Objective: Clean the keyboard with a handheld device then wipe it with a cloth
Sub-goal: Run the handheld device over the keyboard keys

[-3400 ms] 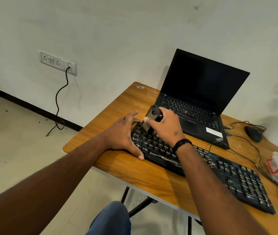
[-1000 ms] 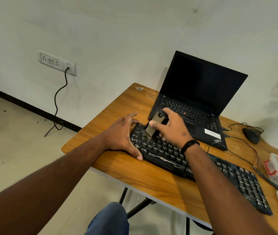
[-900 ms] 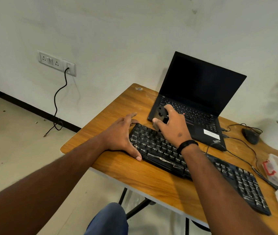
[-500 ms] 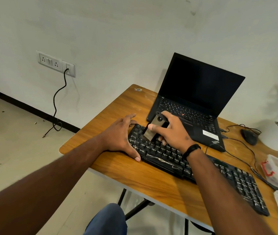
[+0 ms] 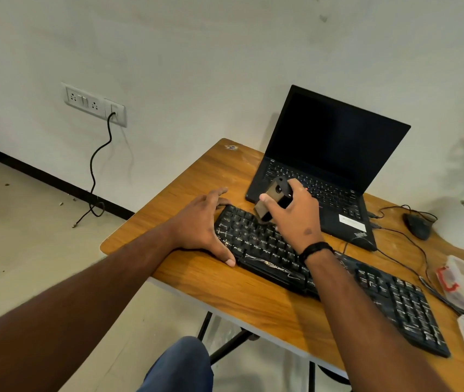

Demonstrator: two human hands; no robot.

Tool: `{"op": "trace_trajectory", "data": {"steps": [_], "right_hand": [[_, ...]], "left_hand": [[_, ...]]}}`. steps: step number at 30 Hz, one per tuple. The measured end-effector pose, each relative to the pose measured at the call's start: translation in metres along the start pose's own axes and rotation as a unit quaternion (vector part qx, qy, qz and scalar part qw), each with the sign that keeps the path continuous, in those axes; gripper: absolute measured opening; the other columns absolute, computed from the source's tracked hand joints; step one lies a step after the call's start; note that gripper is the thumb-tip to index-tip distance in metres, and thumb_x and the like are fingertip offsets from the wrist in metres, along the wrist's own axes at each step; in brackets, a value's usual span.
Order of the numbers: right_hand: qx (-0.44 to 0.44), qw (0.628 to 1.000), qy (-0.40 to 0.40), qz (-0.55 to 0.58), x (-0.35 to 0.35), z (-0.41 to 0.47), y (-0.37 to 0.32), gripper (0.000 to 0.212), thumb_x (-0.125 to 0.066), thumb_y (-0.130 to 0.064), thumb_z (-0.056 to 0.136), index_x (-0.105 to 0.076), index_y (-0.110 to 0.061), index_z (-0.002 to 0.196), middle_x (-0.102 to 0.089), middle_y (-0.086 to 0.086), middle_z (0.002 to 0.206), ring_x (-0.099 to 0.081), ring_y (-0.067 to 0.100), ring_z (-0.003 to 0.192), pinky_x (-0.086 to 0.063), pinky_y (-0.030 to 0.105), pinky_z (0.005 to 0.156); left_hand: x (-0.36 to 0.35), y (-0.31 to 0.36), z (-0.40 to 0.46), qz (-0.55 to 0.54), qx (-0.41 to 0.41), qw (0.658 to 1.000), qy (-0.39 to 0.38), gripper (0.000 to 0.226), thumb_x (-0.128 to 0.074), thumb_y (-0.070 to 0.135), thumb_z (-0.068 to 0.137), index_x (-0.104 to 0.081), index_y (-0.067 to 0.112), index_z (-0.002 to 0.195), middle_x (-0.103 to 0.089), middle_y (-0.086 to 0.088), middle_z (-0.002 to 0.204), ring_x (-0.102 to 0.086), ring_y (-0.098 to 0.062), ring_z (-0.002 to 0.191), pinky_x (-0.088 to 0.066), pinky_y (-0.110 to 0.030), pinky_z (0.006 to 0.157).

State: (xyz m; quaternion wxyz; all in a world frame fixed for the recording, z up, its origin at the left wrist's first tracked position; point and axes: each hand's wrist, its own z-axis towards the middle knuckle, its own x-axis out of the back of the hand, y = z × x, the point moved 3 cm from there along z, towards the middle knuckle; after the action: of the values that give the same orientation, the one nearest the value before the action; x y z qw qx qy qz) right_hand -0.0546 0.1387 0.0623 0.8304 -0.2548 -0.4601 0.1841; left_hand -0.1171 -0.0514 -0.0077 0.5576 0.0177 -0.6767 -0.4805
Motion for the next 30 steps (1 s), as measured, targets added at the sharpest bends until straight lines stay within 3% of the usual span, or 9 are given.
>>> {"op": "trace_trajectory", "data": {"steps": [3, 7, 13, 15, 18, 22, 25, 27, 30], "right_hand": [[0.008, 1.000, 0.012, 0.025, -0.005, -0.008, -0.006, 0.026, -0.074, -0.030, 0.086, -0.054, -0.013, 0.089, -0.057, -0.014, 0.074, -0.055, -0.006, 0.062, -0.040, 0.005, 0.053], [-0.034, 0.993, -0.060, 0.090, -0.015, -0.008, -0.001, 0.020, -0.074, -0.024, 0.081, -0.057, -0.015, 0.081, -0.062, -0.006, 0.070, -0.056, 0.003, 0.058, -0.041, 0.011, 0.047], [-0.058, 0.992, 0.024, 0.110, -0.014, -0.013, 0.002, 0.018, -0.072, -0.032, 0.084, -0.063, -0.017, 0.080, -0.069, -0.002, 0.076, -0.069, 0.017, 0.073, -0.060, 0.039, 0.060], [-0.054, 0.995, -0.012, 0.084, -0.016, -0.015, 0.001, 0.024, -0.071, -0.029, 0.083, -0.061, -0.009, 0.072, -0.069, 0.008, 0.073, -0.069, 0.025, 0.071, -0.058, 0.044, 0.055], [-0.025, 0.994, -0.084, 0.064, -0.011, -0.012, -0.006, 0.030, -0.070, -0.024, 0.083, -0.058, 0.001, 0.072, -0.068, 0.018, 0.074, -0.062, 0.026, 0.059, -0.052, 0.037, 0.049], [0.012, 0.999, -0.012, 0.038, -0.005, -0.011, -0.015, 0.031, -0.070, -0.028, 0.085, -0.057, -0.003, 0.070, -0.065, 0.011, 0.069, -0.061, 0.022, 0.063, -0.048, 0.029, 0.053], [0.010, 0.994, -0.101, 0.035, -0.012, -0.018, -0.018, 0.033, -0.069, -0.025, 0.084, -0.053, 0.000, 0.068, -0.064, 0.011, 0.066, -0.061, 0.027, 0.058, -0.049, 0.037, 0.050], [0.009, 0.990, -0.136, 0.048, -0.011, -0.016, -0.021, 0.034, -0.070, -0.023, 0.081, -0.051, 0.000, 0.065, -0.056, 0.006, 0.058, -0.052, 0.019, 0.051, -0.044, 0.034, 0.047], [0.046, 0.994, -0.085, 0.043, -0.011, -0.015, -0.027, 0.032, -0.070, -0.024, 0.083, -0.052, -0.006, 0.064, -0.054, 0.001, 0.058, -0.046, 0.010, 0.051, -0.039, 0.020, 0.049]], "left_hand": [[0.000, 0.000, 0.001, 0.005, -0.002, 1.000, 0.001, 0.156, -0.097, 0.060, 0.042, -0.002, 0.023, 0.160, -0.033, 0.004, 0.159, -0.023, -0.017, 0.148, -0.020, -0.031, 0.119], [-0.001, -0.001, 0.000, 0.007, -0.001, 1.000, -0.001, 0.155, -0.096, 0.060, 0.043, -0.001, 0.023, 0.161, -0.031, 0.002, 0.161, -0.022, -0.018, 0.149, -0.021, -0.033, 0.119], [0.000, 0.001, 0.000, 0.010, -0.002, 1.000, 0.001, 0.155, -0.097, 0.058, 0.045, -0.001, 0.022, 0.161, -0.031, 0.003, 0.161, -0.021, -0.017, 0.149, -0.020, -0.031, 0.119], [0.000, 0.000, 0.000, 0.011, 0.000, 1.000, 0.000, 0.155, -0.096, 0.059, 0.044, -0.001, 0.023, 0.161, -0.032, 0.002, 0.161, -0.021, -0.018, 0.149, -0.021, -0.035, 0.121], [-0.001, -0.002, 0.001, 0.012, -0.001, 1.000, 0.000, 0.156, -0.096, 0.062, 0.043, -0.001, 0.024, 0.160, -0.033, 0.002, 0.160, -0.022, -0.018, 0.149, -0.023, -0.037, 0.121], [-0.001, -0.002, 0.002, 0.014, -0.006, 1.000, 0.003, 0.154, -0.096, 0.062, 0.043, -0.002, 0.024, 0.160, -0.032, 0.002, 0.161, -0.022, -0.018, 0.149, -0.022, -0.036, 0.122], [-0.001, -0.003, 0.002, 0.019, -0.006, 1.000, 0.003, 0.154, -0.095, 0.063, 0.043, -0.002, 0.024, 0.159, -0.032, 0.002, 0.161, -0.022, -0.018, 0.150, -0.022, -0.037, 0.122], [-0.002, -0.004, 0.003, 0.021, -0.006, 1.000, 0.001, 0.154, -0.095, 0.064, 0.043, -0.002, 0.025, 0.160, -0.033, 0.002, 0.161, -0.022, -0.019, 0.150, -0.023, -0.038, 0.123], [-0.003, -0.006, 0.003, 0.024, -0.007, 1.000, -0.001, 0.154, -0.094, 0.066, 0.043, -0.001, 0.026, 0.159, -0.031, 0.001, 0.162, -0.022, -0.019, 0.150, -0.024, -0.039, 0.123]]}}
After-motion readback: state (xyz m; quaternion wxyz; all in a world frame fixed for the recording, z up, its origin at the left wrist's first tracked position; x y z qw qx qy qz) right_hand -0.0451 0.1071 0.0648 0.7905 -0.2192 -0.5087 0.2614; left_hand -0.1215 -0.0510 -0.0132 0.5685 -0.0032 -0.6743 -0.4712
